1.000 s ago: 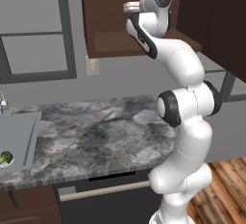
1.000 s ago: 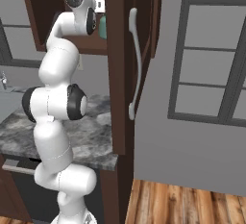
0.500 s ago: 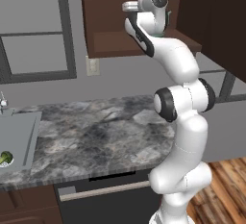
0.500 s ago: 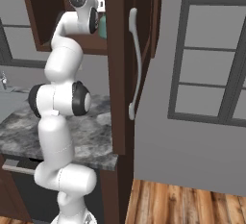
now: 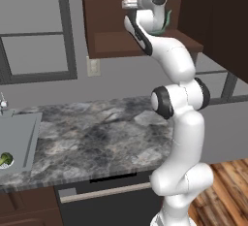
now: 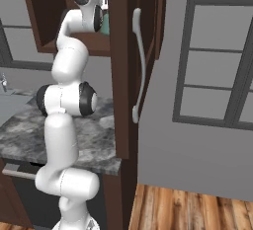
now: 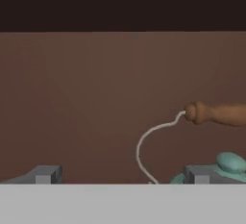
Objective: Open the cabinet, pick the kettle from the cabinet, and place it in the sink.
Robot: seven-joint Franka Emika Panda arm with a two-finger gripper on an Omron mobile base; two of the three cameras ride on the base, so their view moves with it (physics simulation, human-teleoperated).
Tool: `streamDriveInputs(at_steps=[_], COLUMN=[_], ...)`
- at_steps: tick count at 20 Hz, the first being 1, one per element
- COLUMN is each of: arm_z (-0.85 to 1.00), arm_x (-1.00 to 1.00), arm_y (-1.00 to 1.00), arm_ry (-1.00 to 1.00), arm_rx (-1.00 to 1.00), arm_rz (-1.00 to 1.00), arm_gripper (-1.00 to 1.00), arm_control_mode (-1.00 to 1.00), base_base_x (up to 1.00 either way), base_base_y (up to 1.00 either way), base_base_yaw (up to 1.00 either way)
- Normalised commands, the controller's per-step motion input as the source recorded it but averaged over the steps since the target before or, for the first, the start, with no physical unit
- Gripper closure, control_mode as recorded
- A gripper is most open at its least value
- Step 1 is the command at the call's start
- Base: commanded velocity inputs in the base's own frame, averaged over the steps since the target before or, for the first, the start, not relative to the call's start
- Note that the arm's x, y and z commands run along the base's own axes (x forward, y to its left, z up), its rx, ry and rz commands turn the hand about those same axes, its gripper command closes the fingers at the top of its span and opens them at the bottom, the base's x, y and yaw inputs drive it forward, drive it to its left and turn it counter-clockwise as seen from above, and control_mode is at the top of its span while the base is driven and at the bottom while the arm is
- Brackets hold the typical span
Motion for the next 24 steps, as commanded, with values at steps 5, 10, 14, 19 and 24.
streamDriveInputs(at_steps=[5, 10, 14, 19, 24], arm_z=[-0.04, -0.12, -0.13, -0.12, -0.08], arm_x=[0.07, 0.0, 0.01, 0.09, 0.09], arm_y=[0.01, 0.0, 0.01, 0.05, 0.06], arm_ry=[0.0, 0.0, 0.0, 0.0, -0.02], arm_rx=[0.01, 0.04, 0.05, 0.07, 0.06], arm_rz=[0.0, 0.0, -0.01, 0.0, 0.0], arm_gripper=[-1.0, -1.0, -1.0, -1.0, -1.0], arm_control_mode=[-1.0, -1.0, -1.0, -1.0, -1.0], base_base_x=[0.0, 0.0, 0.0, 0.0, 0.0], base_base_y=[0.0, 0.0, 0.0, 0.0, 0.0], base_base_yaw=[0.0, 0.0, 0.0, 0.0, 0.0])
